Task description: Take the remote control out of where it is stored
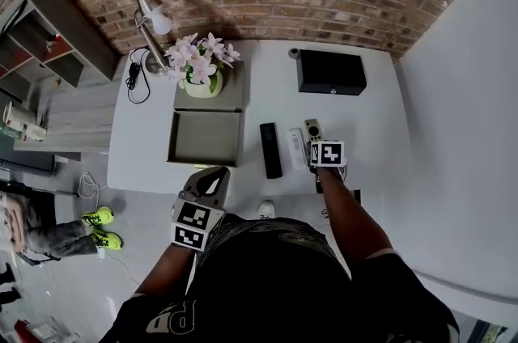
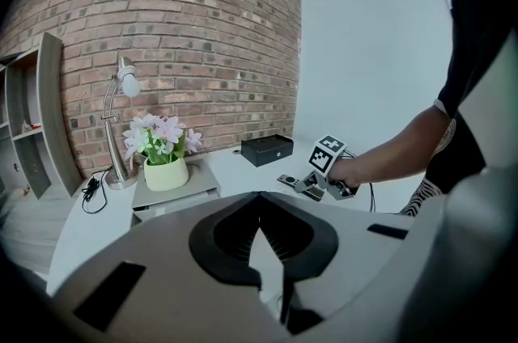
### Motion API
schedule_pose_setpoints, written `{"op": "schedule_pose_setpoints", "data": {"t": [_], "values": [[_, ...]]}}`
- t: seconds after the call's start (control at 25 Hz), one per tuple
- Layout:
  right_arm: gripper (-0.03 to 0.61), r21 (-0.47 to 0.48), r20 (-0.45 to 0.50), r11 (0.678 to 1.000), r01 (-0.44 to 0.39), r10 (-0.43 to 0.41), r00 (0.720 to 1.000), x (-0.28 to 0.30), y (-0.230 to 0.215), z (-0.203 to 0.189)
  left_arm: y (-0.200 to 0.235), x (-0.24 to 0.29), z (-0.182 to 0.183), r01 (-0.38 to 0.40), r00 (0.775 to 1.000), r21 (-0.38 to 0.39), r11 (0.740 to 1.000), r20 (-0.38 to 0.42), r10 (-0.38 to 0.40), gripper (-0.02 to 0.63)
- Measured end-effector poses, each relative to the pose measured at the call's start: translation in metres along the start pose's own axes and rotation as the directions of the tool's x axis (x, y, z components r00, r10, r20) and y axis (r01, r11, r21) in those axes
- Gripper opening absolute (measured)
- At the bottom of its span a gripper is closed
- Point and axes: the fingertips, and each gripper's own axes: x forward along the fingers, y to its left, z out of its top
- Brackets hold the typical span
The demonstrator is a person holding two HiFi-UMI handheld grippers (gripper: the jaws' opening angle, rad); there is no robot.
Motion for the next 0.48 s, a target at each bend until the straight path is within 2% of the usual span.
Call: {"op": "schedule_pose_setpoints", "data": {"t": [0.16,0.28,0.36,0.48], "values": [[0.215,-0.03,0.09,0.999,-0.022,0.024,0.996,-0.033,0.006,0.011,0.002,0.0,0.003,-0.003,1.0,-0.007,1.0,0.011,0.003,0.006],[0.215,-0.063,0.183,0.991,-0.117,0.127,0.975,-0.069,0.028,0.017,0.001,0.001,0.009,0.003,1.0,-0.026,1.0,0.029,-0.002,0.006],[0.214,-0.095,0.231,0.967,-0.235,0.251,0.94,-0.097,0.057,0.017,0.001,-0.001,0.013,0.006,0.999,-0.05,0.999,0.041,-0.004,0.007],[0.204,-0.129,0.299,0.895,-0.427,0.446,0.844,-0.14,0.105,0.023,0.002,-0.006,0.023,0.006,0.998,-0.078,0.997,0.065,-0.001,0.006]]}}
